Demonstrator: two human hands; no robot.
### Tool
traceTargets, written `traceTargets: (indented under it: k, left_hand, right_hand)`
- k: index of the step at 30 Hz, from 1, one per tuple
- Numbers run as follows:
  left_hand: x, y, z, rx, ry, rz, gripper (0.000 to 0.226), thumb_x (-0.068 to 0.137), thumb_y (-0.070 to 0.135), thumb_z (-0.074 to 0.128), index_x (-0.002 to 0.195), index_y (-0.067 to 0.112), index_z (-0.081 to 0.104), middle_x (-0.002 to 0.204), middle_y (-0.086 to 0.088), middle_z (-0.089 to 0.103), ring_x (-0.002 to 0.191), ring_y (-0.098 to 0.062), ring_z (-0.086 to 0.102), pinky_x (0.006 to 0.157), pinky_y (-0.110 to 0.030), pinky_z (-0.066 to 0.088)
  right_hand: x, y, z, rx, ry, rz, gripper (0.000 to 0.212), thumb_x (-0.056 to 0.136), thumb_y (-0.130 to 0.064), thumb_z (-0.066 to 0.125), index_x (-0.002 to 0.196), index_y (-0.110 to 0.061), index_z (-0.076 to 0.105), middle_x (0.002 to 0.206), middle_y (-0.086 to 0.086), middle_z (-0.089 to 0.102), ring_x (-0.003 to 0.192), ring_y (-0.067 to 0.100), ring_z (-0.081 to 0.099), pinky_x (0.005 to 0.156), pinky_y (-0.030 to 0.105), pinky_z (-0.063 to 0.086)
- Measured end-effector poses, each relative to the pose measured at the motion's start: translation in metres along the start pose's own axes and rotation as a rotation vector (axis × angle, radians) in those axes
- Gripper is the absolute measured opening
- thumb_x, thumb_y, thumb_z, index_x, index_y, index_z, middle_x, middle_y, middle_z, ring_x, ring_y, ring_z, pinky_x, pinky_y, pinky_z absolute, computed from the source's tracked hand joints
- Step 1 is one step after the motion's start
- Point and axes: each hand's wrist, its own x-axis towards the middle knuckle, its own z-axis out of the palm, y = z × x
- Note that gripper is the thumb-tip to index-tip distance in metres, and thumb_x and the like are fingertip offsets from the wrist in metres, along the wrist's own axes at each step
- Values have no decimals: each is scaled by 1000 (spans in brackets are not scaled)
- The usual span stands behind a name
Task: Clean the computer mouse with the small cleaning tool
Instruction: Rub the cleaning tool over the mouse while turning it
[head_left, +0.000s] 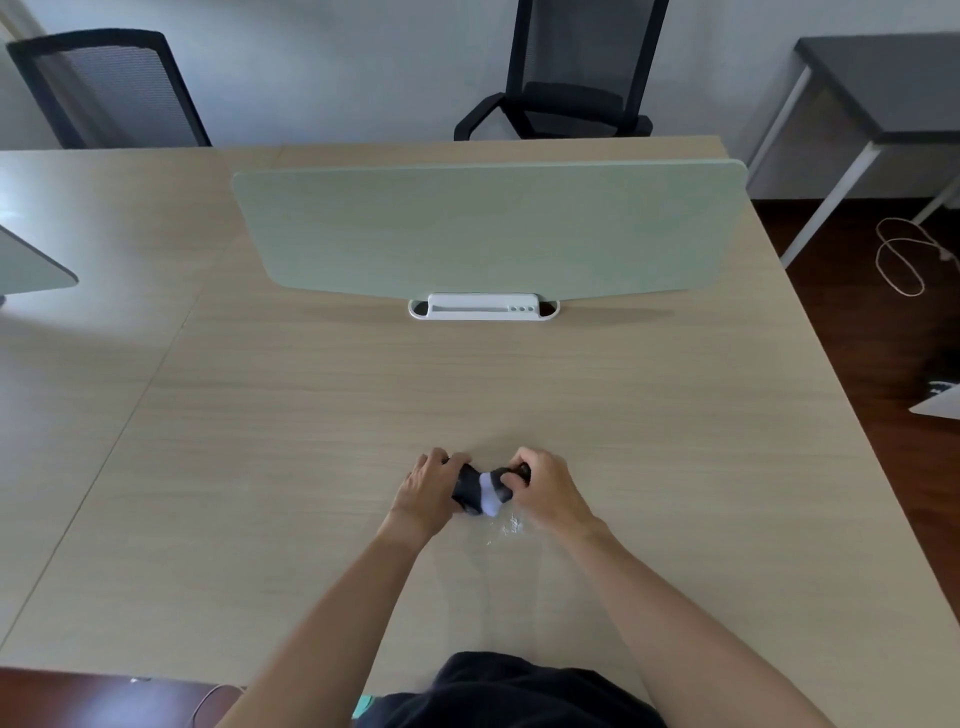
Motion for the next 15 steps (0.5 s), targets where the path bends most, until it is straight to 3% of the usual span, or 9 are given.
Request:
traceTargets:
  k: [4, 10, 15]
  left_hand:
    - [-1, 0, 1, -56, 0, -72, 64, 75, 20, 76, 131, 23, 47, 123, -4, 46, 117, -25, 47, 88, -35, 47]
    - [-2, 3, 2, -30, 5, -96, 61, 72, 28, 80, 125, 20, 50, 117, -6, 50, 111, -27, 51, 83, -35, 48]
    - [-6, 5, 5, -61, 8, -151, 61, 71, 32, 80, 122, 17, 50, 115, -8, 49, 104, -31, 54, 81, -35, 48]
  right_hand:
    - [-3, 3, -1, 21, 148, 22, 15, 85, -16, 57, 72, -9, 53, 65, 4, 57, 57, 14, 44, 53, 33, 40]
    - [-7, -5, -2, 171, 44, -8, 12, 77, -11, 67, 68, -12, 60, 65, -2, 62, 58, 6, 50, 54, 18, 41]
    - [-3, -8, -4, 120, -91, -15, 6, 76, -16, 70, 73, -12, 67, 71, 1, 67, 61, 8, 55, 56, 20, 45]
